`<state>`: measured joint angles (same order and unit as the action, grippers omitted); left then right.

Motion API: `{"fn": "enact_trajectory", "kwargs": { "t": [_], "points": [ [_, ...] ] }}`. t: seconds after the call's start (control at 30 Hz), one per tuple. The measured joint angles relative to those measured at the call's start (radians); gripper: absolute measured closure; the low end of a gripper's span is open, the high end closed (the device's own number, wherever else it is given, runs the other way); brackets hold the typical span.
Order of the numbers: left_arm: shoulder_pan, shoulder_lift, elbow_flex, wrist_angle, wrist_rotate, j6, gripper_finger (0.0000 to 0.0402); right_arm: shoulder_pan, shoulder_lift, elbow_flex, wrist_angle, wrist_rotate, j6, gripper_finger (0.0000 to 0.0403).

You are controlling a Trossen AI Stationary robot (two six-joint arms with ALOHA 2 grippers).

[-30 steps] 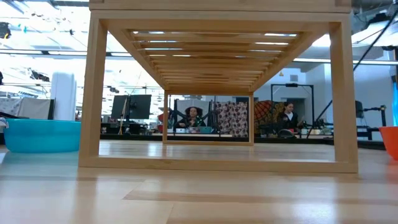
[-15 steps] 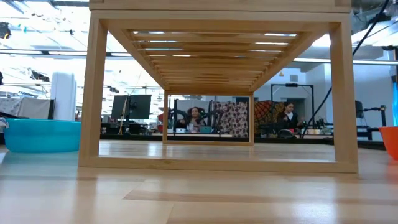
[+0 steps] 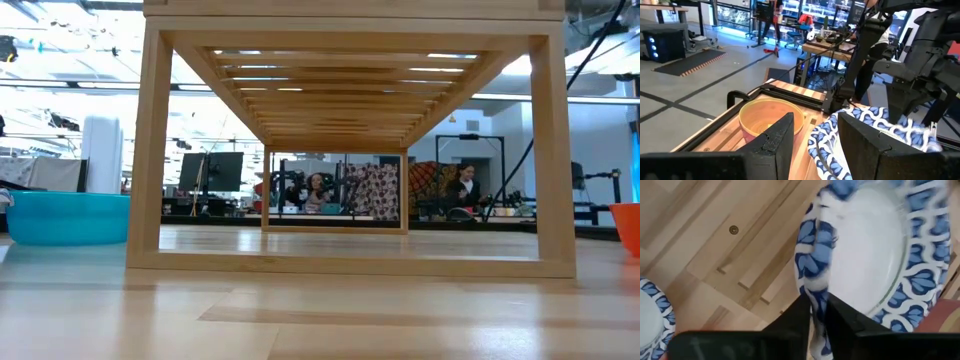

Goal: Place and stack bowls onto a shelf
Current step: Stack the top right white patterned bowl on top of the white patterned bowl on the shelf, then stack the blue bowl on top of the yellow bowl on the shelf

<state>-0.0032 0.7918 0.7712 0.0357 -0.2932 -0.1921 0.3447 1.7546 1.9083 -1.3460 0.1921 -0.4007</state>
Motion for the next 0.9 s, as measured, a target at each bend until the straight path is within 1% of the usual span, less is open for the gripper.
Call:
{"fn": "enact_trajectory", "kwargs": {
  "t": [0.17, 0.3, 0.4, 0.57, 0.67, 0.73, 0.8, 0.9],
  "points": [
    [0.0, 0.0, 0.0, 0.0, 0.0, 0.0, 0.0265, 0.0, 0.0, 0.0, 0.062, -0.001, -0.004, 0.0251],
    [0.0, 0.0, 0.0, 0.0, 0.0, 0.0, 0.0265, 0.0, 0.0, 0.005, 0.108, 0.048, -0.066, 0.0195],
    [0.0, 0.0, 0.0, -0.001, 0.0, 0.0, 0.0265, -0.009, -0.002, 0.021, 0.101, 0.074, -0.062, 0.0166],
    [0.0, 0.0, 0.0, -0.003, 0.0, 0.0, 0.0265, -0.014, -0.017, 0.041, 0.085, 0.07, -0.034, 0.0155],
    [0.0, 0.0, 0.0, -0.008, -0.001, 0.002, 0.0265, -0.013, -0.043, 0.046, 0.092, 0.03, -0.014, 0.0155],
    [0.0, 0.0, 0.0, -0.013, -0.001, 0.013, 0.0265, -0.016, -0.045, 0.045, 0.093, -0.011, 0.017, 0.0155],
    [0.0, 0.0, 0.0, -0.025, -0.007, 0.014, 0.0265, -0.023, -0.044, 0.044, 0.085, -0.023, 0.055, 0.0155],
    [0.0, 0.0, 0.0, -0.025, -0.009, 0.014, 0.0265, -0.036, -0.057, 0.044, 0.047, -0.041, 0.155, 0.0155]
  ]
}}
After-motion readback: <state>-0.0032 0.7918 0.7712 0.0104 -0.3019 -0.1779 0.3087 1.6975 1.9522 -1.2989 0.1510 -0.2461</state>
